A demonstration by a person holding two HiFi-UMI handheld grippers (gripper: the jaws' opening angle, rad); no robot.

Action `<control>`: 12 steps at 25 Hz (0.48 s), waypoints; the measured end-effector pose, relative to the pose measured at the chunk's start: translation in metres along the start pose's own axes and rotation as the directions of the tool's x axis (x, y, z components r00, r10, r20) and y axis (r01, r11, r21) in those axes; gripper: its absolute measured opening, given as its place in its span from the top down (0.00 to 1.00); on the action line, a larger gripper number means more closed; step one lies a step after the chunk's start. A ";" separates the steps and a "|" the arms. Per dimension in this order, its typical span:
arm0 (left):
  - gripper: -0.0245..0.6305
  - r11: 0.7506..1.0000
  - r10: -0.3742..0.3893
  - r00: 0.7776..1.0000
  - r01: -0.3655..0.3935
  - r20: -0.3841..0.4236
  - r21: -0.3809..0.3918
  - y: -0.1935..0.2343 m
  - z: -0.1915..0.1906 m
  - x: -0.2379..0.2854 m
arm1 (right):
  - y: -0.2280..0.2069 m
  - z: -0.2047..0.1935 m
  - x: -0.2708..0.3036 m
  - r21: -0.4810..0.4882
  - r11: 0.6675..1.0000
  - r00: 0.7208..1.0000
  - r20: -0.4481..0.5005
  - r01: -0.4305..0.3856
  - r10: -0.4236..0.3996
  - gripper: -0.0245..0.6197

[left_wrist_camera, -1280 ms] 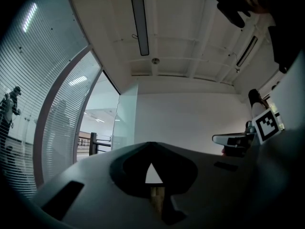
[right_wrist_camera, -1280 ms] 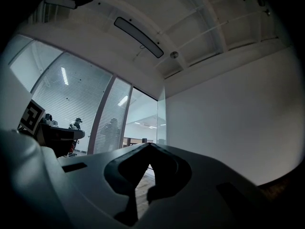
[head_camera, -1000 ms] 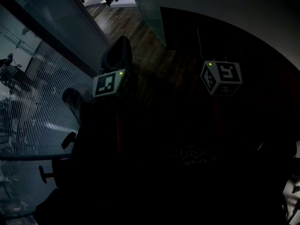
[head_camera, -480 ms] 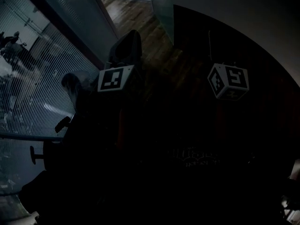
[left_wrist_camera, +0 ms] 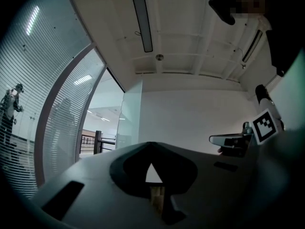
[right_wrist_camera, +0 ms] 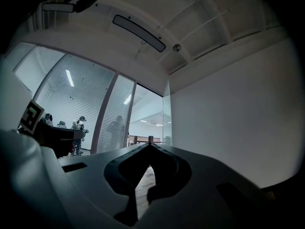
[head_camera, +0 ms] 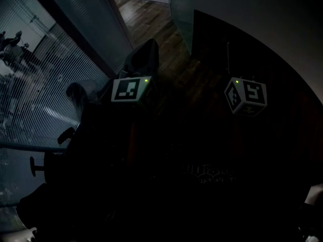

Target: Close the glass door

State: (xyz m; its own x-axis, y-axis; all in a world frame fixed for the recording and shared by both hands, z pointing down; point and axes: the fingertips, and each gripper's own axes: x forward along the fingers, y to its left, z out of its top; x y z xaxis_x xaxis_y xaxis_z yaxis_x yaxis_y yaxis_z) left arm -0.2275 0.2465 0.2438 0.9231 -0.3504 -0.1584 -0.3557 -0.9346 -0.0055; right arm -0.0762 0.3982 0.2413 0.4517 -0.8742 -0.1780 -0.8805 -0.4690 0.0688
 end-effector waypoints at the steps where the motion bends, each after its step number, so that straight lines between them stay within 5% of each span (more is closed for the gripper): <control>1: 0.96 1.000 -0.005 1.000 0.005 0.000 -0.003 0.007 -0.002 0.008 | 0.000 -0.002 0.009 -0.003 1.000 1.000 -0.003 0.005 -0.005 0.96; 12: 0.96 0.999 -0.037 0.999 0.037 0.008 0.006 0.080 -0.014 0.105 | -0.014 -0.023 0.113 -0.022 0.997 0.998 -0.008 0.068 -0.068 0.96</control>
State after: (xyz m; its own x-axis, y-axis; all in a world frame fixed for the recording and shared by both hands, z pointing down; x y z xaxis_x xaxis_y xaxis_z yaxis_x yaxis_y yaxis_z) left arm -0.1569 0.1345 0.2405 0.9343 -0.3153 -0.1665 -0.3225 -0.9464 -0.0169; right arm -0.0090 0.3032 0.2430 0.5115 -0.8415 -0.1740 -0.8447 -0.5295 0.0778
